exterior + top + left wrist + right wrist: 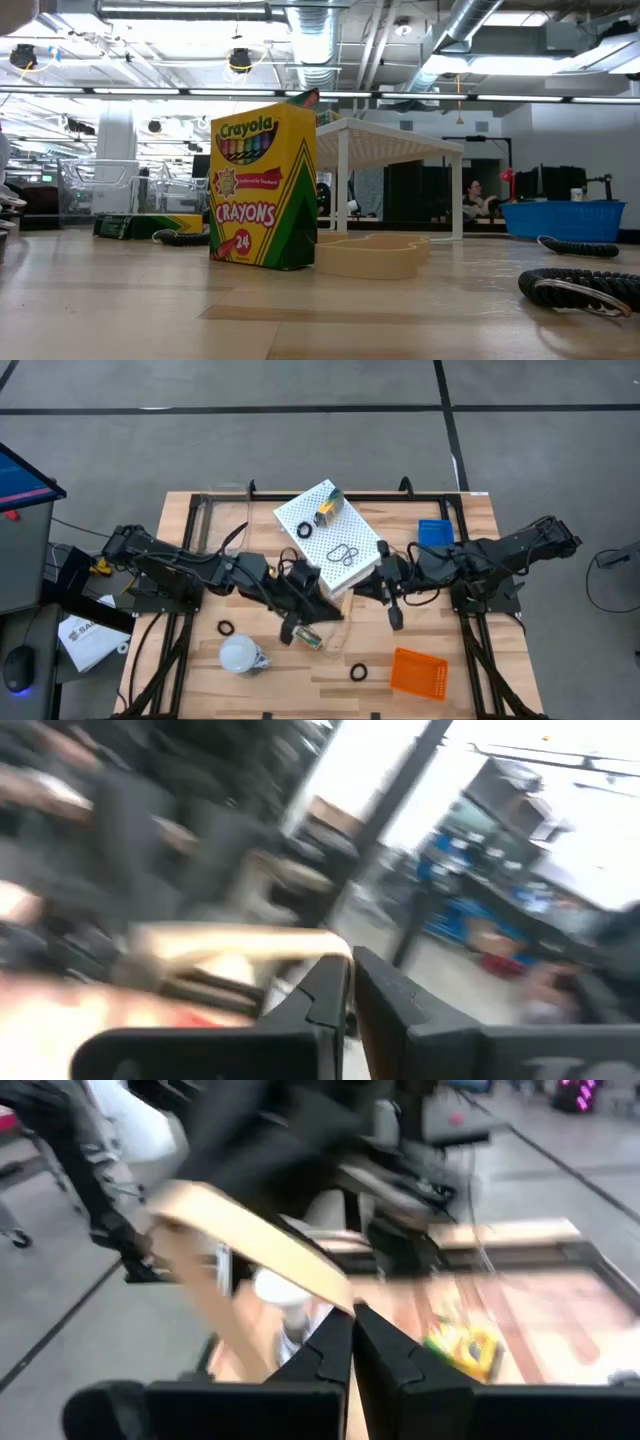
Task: Pick & Place Office Desk Supplies
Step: Put the brown rubber band into the orange bin
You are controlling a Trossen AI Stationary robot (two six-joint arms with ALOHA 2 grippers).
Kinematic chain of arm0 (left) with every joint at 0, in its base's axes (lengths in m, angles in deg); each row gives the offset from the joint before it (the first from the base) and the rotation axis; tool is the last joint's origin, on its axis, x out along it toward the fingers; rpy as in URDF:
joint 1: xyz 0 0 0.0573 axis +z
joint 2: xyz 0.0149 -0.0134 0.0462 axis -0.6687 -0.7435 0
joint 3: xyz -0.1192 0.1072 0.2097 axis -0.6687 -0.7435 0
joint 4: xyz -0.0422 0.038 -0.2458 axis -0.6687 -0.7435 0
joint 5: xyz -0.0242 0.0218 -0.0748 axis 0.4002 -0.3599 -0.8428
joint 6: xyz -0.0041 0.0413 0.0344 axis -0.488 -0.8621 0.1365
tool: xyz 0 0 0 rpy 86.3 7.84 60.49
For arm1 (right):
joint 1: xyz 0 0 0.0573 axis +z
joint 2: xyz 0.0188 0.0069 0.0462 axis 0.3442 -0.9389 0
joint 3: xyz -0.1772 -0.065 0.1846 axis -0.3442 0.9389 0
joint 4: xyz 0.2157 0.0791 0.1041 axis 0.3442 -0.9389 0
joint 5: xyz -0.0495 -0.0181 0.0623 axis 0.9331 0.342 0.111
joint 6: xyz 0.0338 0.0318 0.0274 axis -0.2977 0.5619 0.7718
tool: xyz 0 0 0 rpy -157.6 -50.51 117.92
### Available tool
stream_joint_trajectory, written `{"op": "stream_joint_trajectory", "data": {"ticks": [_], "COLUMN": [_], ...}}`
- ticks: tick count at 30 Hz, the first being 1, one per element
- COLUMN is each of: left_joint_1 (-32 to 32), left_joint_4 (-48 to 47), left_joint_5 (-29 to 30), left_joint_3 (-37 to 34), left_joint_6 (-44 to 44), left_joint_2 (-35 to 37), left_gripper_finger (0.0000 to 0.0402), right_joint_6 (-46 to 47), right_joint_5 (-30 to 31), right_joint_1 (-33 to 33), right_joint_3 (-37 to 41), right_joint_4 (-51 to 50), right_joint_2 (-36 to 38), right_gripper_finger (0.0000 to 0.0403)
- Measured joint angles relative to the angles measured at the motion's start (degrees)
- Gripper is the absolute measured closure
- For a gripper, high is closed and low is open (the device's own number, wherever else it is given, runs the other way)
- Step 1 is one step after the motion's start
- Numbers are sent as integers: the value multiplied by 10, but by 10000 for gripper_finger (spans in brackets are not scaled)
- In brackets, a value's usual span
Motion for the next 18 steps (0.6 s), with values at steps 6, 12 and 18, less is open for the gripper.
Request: {"op": "stream_joint_trajectory", "data": {"ticks": [6, 12, 18], "left_joint_1": [-16, -10, 10], "left_joint_4": [-70, -111, -114], "left_joint_5": [-21, 54, 128], "left_joint_3": [0, 0, 0], "left_joint_6": [33, 7, -48], "left_joint_2": [0, 0, 12], "left_gripper_finger": [340, 303, 284], "right_joint_6": [48, 142, 296], "right_joint_5": [18, 17, 14], "right_joint_1": [-1, 25, 89], "right_joint_3": [0, 0, 0], "right_joint_4": [-76, -218, -364], "right_joint_2": [39, 73, 82], "right_gripper_finger": [401, 402, 402]}}
